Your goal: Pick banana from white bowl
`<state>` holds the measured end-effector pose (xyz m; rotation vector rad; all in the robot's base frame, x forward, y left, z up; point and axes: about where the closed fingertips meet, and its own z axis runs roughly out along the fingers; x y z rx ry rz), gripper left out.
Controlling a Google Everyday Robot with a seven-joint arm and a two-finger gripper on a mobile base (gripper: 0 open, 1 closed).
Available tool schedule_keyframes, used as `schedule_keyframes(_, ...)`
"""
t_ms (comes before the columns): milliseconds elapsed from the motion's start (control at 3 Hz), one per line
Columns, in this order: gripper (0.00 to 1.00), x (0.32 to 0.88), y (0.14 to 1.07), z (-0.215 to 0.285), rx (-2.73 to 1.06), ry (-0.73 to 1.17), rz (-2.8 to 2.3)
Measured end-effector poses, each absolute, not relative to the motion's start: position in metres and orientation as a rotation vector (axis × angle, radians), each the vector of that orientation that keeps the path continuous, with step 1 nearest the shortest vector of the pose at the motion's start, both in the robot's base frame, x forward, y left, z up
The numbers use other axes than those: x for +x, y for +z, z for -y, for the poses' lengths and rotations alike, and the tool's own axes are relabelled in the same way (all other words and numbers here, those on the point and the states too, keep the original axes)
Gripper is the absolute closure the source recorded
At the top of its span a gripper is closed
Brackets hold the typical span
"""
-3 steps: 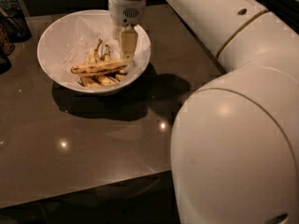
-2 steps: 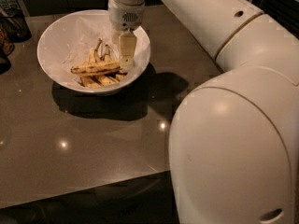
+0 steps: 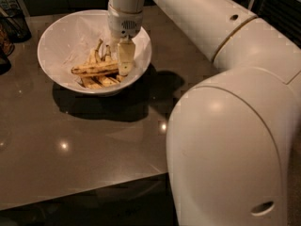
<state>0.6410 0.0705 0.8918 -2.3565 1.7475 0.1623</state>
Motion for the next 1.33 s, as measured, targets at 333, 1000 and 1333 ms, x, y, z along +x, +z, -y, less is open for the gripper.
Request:
schedule_keyframes(333,0.34,0.6398,0.8855,-0.0725,-2.368,0.185,-1.744)
schedule_keyframes(1000,0.76,0.6375,0.8850,-0.0711,-2.363,0.217,-1.727)
schedule_keyframes(1333,1.00,0.6375,0.8850,-0.0711,-2.363,0.217,-1.727)
